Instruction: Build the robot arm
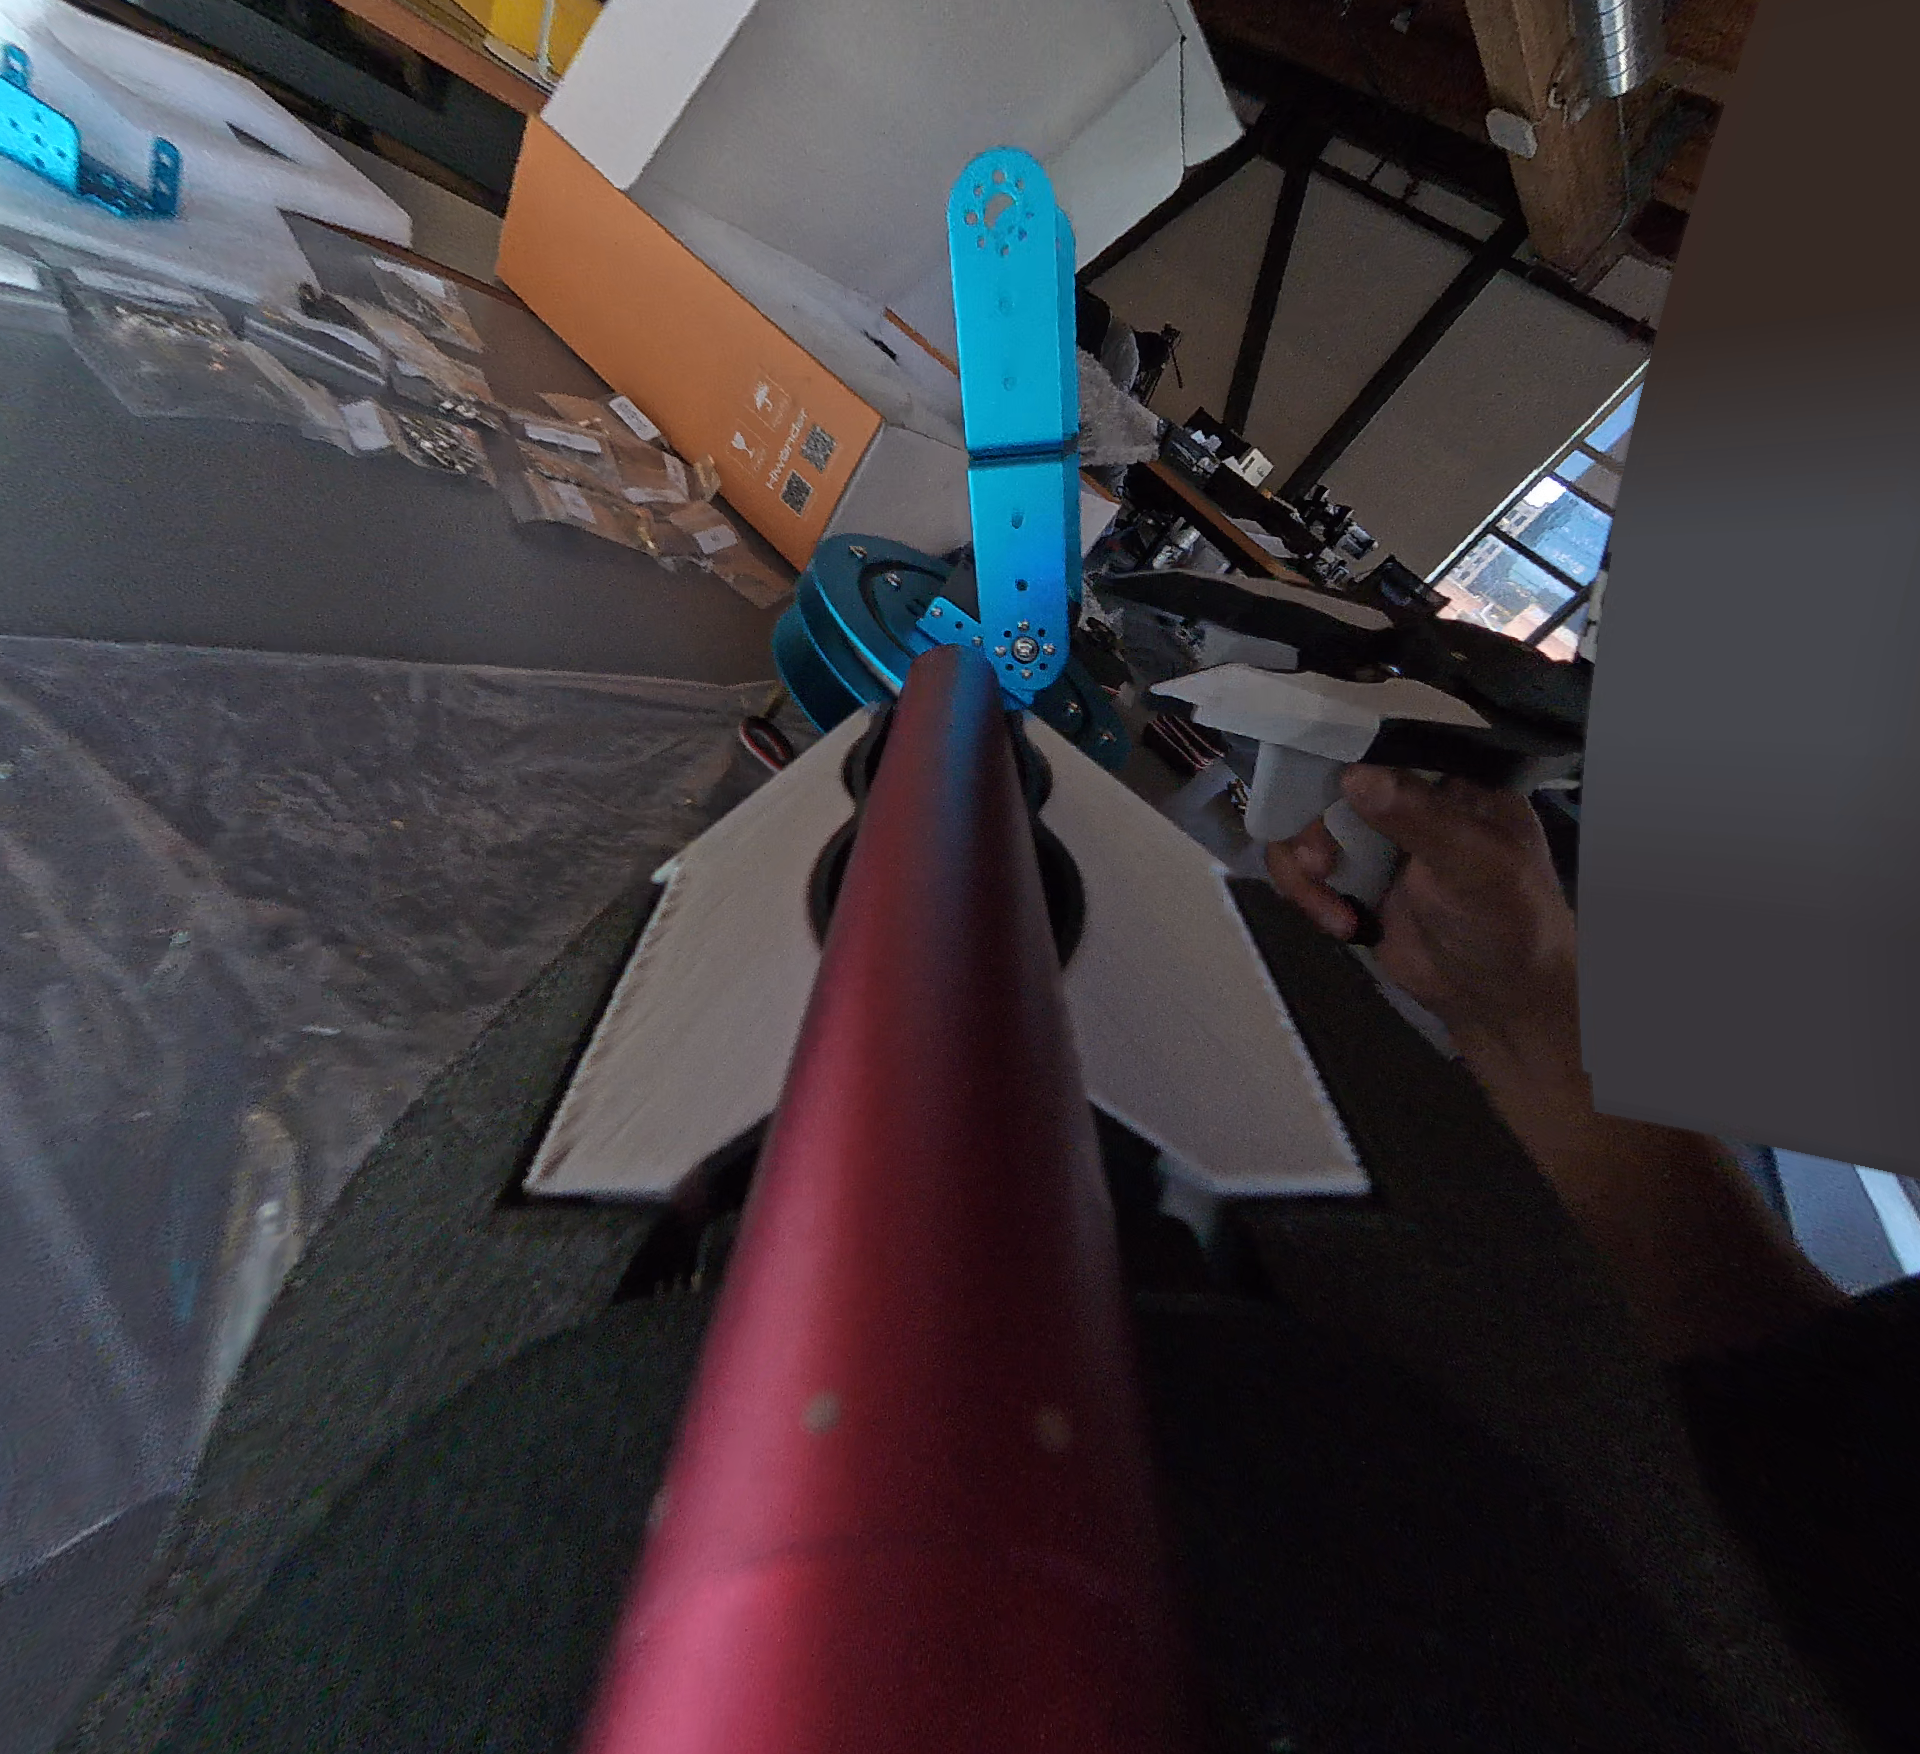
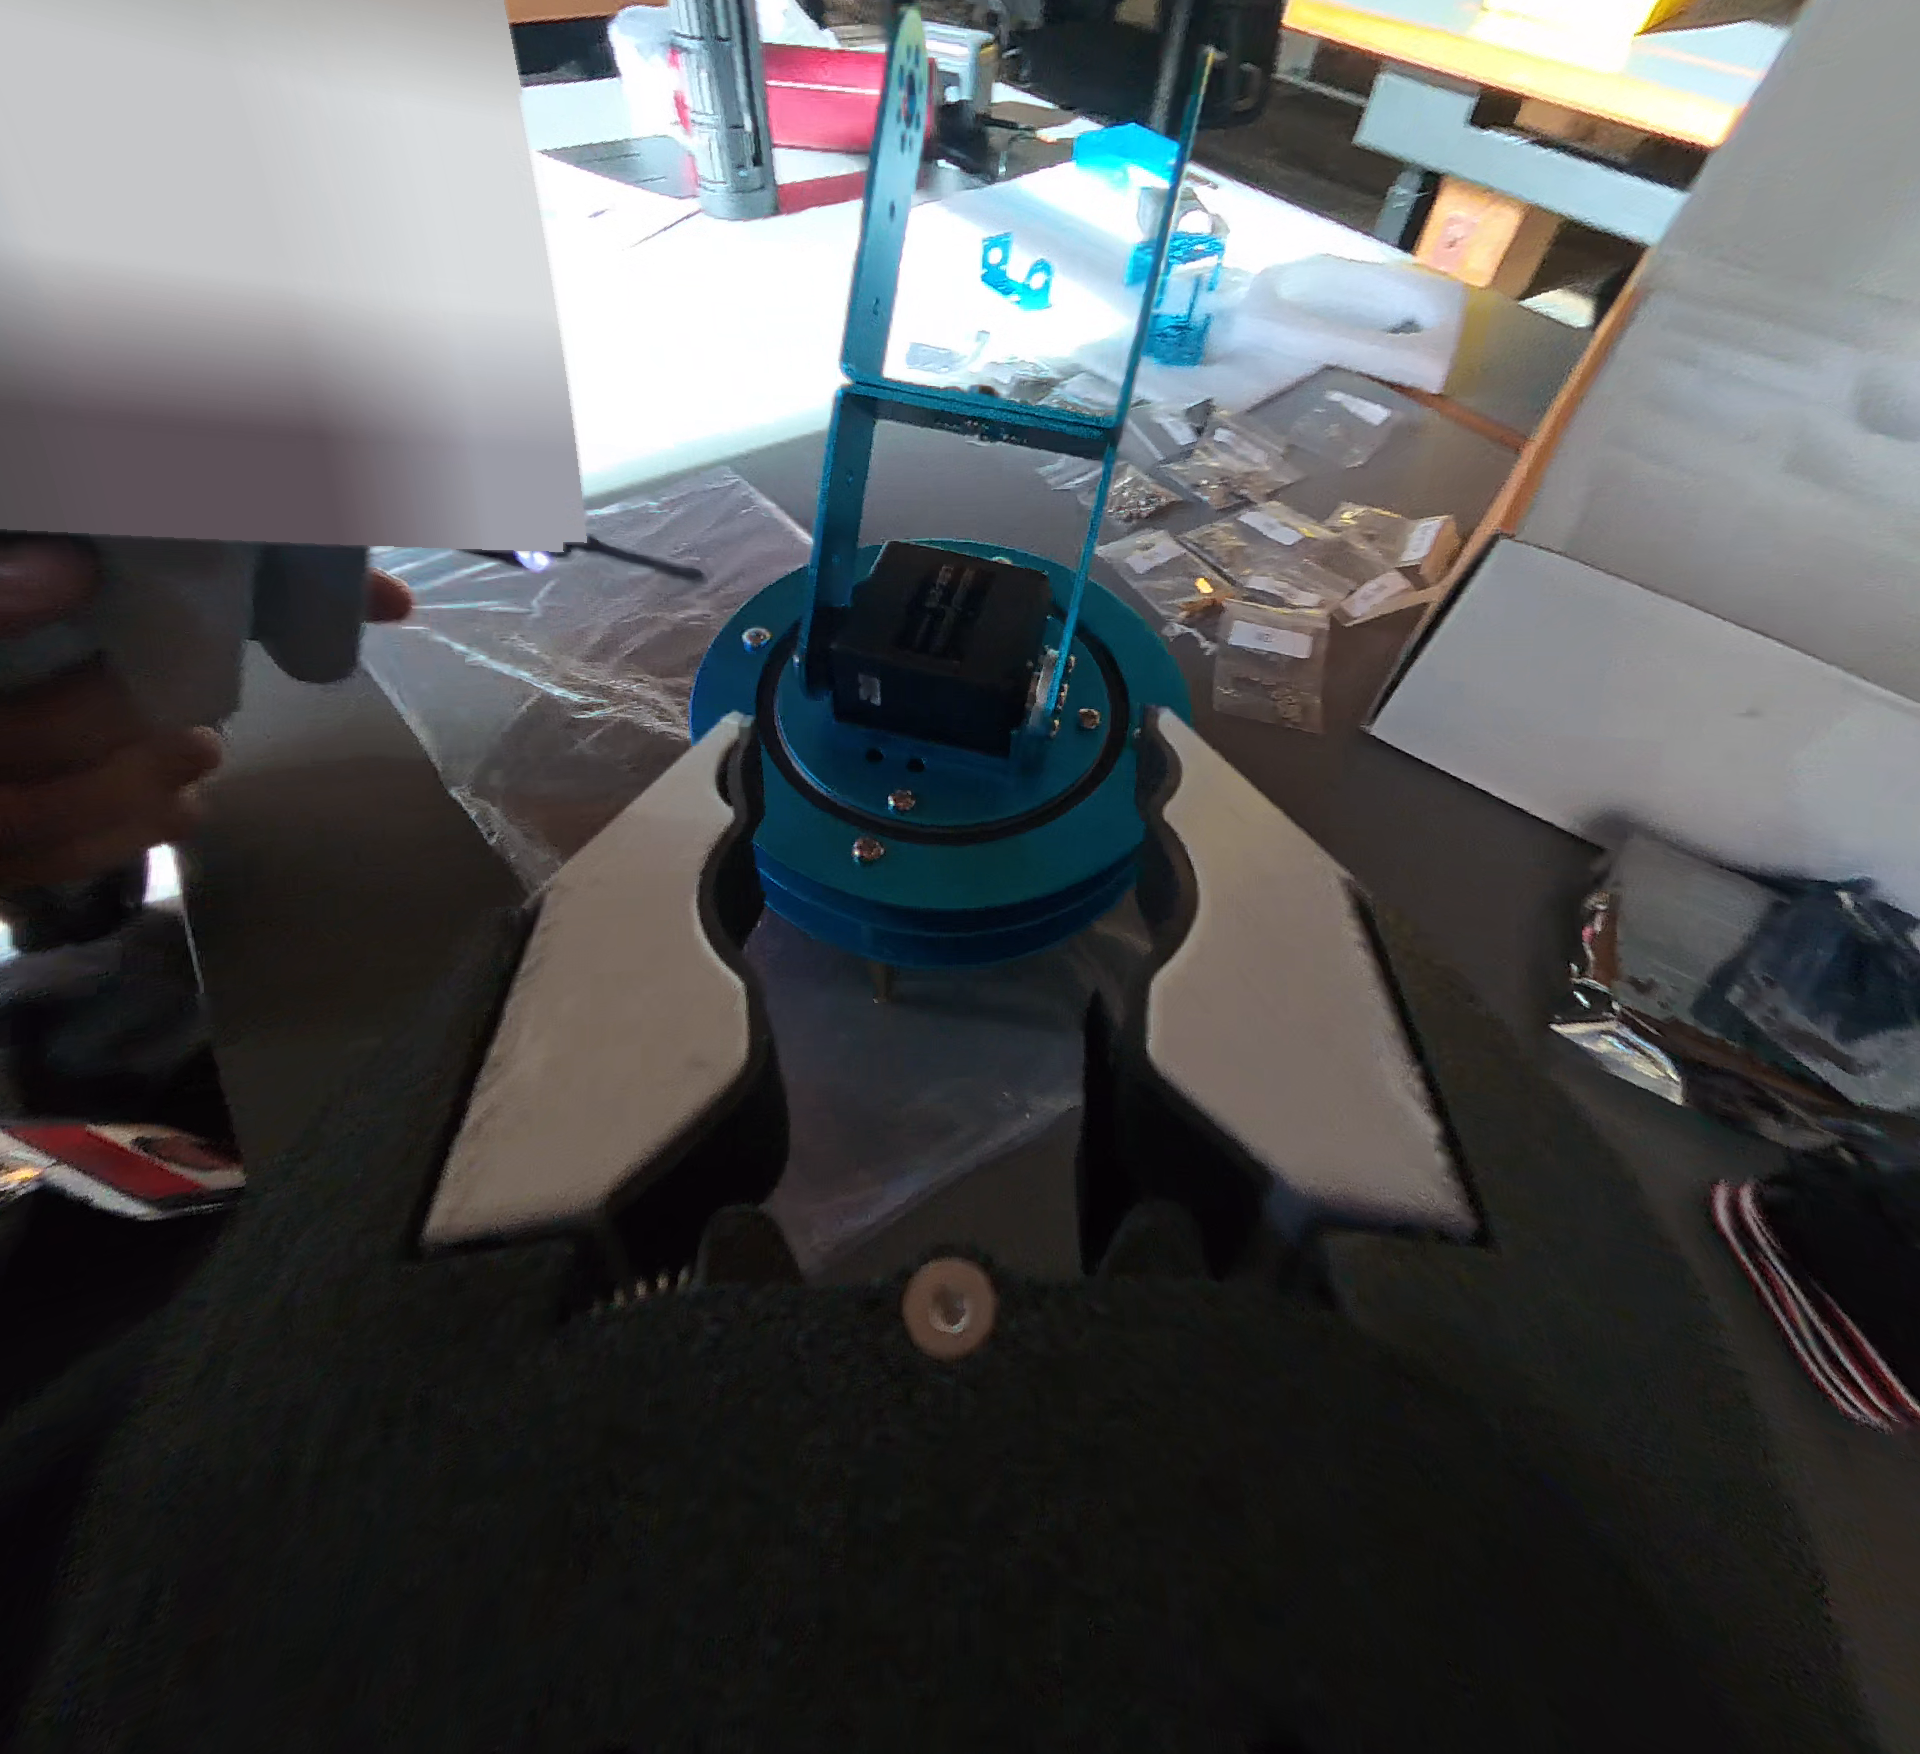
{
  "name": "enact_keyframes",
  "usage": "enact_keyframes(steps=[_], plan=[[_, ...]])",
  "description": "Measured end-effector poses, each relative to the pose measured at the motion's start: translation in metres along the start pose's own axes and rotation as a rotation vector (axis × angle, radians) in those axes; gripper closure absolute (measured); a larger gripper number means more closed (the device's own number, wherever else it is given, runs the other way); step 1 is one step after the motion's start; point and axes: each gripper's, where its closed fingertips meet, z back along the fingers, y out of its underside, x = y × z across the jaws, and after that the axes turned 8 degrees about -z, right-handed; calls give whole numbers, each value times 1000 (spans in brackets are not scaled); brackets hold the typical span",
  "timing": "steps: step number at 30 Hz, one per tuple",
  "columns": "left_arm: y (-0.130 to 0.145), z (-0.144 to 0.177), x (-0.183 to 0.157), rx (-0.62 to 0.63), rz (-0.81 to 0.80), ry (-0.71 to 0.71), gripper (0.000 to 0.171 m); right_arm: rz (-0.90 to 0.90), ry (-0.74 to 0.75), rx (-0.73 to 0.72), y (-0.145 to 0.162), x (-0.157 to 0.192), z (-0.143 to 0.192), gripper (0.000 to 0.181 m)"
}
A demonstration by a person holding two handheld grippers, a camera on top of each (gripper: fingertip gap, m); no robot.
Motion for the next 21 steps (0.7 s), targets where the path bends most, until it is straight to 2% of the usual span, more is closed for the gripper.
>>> enact_keyframes(steps=[3,6,12,17,21], plan=[[-10,21,8,-8,-37,-13,149,-2,12,-1,4,14,3,115],[-7,41,9,44,-85,-6,150,9,11,22,16,28,8,118],[8,73,13,125,-117,-105,150,-25,50,39,44,17,49,132],[18,75,1,157,-154,-186,150,-88,43,13,62,8,85,137],[19,66,-23,152,-152,-205,150,-137,-26,7,71,11,99,139]])
